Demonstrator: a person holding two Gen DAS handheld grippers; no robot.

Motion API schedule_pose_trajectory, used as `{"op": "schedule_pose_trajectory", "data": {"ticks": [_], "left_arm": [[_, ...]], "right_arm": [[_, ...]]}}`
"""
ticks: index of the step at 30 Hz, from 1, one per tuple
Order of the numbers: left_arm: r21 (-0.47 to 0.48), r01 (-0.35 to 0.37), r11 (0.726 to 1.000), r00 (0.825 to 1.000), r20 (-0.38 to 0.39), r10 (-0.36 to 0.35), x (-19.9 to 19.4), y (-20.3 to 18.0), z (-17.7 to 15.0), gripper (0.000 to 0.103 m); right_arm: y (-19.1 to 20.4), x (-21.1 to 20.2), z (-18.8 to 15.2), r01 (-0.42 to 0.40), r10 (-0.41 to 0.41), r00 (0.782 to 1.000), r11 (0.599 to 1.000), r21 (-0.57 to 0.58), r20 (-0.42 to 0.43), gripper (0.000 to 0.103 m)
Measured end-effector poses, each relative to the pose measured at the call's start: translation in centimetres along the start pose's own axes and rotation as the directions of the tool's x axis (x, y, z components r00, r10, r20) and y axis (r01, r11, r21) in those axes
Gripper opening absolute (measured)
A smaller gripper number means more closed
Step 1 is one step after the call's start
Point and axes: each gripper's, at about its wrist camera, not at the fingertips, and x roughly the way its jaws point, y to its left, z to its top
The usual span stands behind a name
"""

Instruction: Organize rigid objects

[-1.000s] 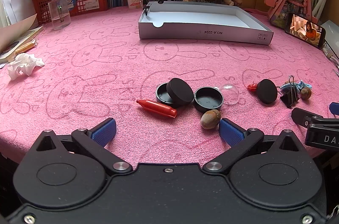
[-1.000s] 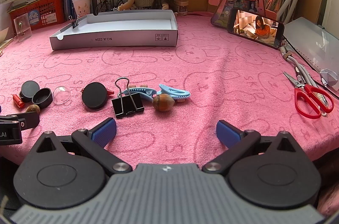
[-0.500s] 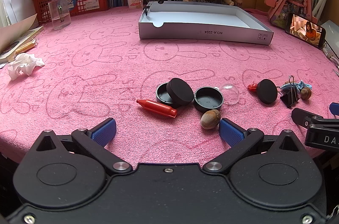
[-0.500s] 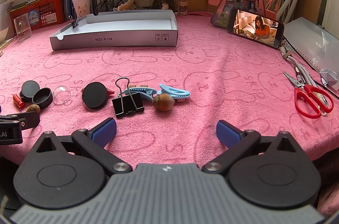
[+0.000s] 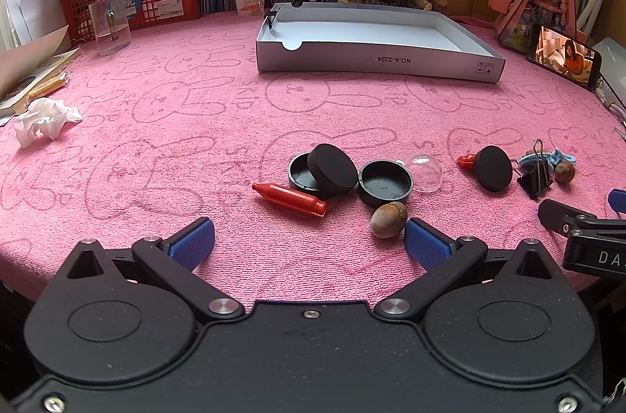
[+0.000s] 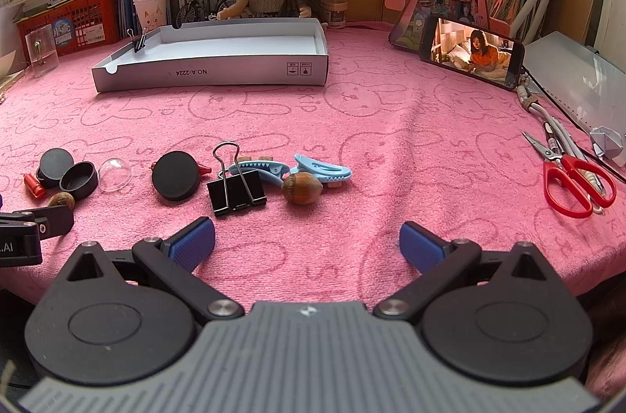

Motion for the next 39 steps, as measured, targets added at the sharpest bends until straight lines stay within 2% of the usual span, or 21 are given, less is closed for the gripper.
{"op": "schedule_pose_trajectory", "data": {"ticks": [30, 36, 39], "left_arm": [[0.007, 0.002, 1.0, 1.0, -0.007, -0.002, 0.0, 0.0, 0.1, 0.103], [0.018, 0.009, 1.0, 1.0, 0.021, -0.009, -0.2, 0.4, -0.4, 0.103], [0.034, 0.059, 0.998, 0.998, 0.024, -0.06, -1.1, 0.4, -0.5, 0.089]], "right_arm": [[0.0, 0.1, -0.1, -0.003, 0.003, 1.0, 1.0, 0.001, 0.007, 0.103], [-0.7, -0.2, -0.2, -0.007, 0.007, 1.0, 1.0, 0.013, 0.011, 0.103], [-1.3, -0.6, -0.2, -0.041, 0.038, 0.998, 0.998, 0.054, 0.042, 0.102]]}}
